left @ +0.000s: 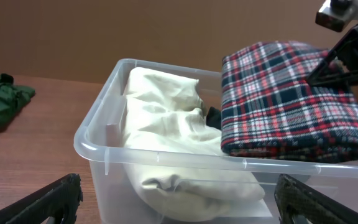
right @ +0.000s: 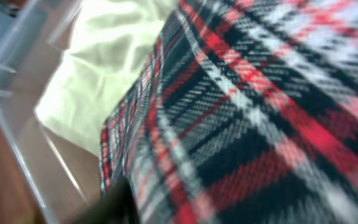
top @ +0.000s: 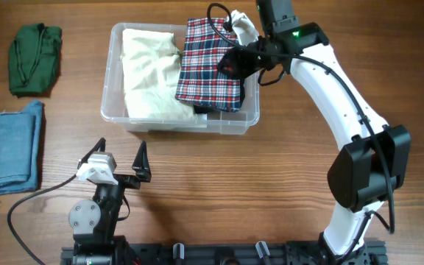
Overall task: Pack container
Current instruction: 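Release the plaid cloth and press it flat over the black garment, then tuck the plaid cloth's edges into the bin with the right gripper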
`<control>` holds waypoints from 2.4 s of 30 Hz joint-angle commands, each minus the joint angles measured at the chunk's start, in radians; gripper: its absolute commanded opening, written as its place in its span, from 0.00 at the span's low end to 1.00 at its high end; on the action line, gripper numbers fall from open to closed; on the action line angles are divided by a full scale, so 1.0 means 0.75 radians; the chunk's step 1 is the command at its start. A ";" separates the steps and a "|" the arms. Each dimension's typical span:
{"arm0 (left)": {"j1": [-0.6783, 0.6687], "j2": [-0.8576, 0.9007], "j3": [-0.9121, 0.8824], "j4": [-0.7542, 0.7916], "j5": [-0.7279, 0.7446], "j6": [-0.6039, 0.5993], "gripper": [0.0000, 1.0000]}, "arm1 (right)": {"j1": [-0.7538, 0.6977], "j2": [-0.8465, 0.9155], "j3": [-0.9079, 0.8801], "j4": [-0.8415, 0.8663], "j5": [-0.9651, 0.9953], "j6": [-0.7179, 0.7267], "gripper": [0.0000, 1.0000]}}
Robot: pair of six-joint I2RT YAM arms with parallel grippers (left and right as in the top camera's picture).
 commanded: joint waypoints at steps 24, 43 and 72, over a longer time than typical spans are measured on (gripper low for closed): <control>0.008 -0.008 -0.001 -0.012 -0.003 -0.011 1.00 | 0.002 0.008 0.158 -0.023 0.728 0.016 0.86; 0.008 -0.008 -0.001 -0.012 -0.003 -0.011 1.00 | 0.064 0.137 0.175 0.035 0.531 0.051 0.09; 0.008 -0.009 -0.001 -0.012 -0.003 -0.011 1.00 | 0.055 0.401 0.228 0.202 0.720 0.018 0.26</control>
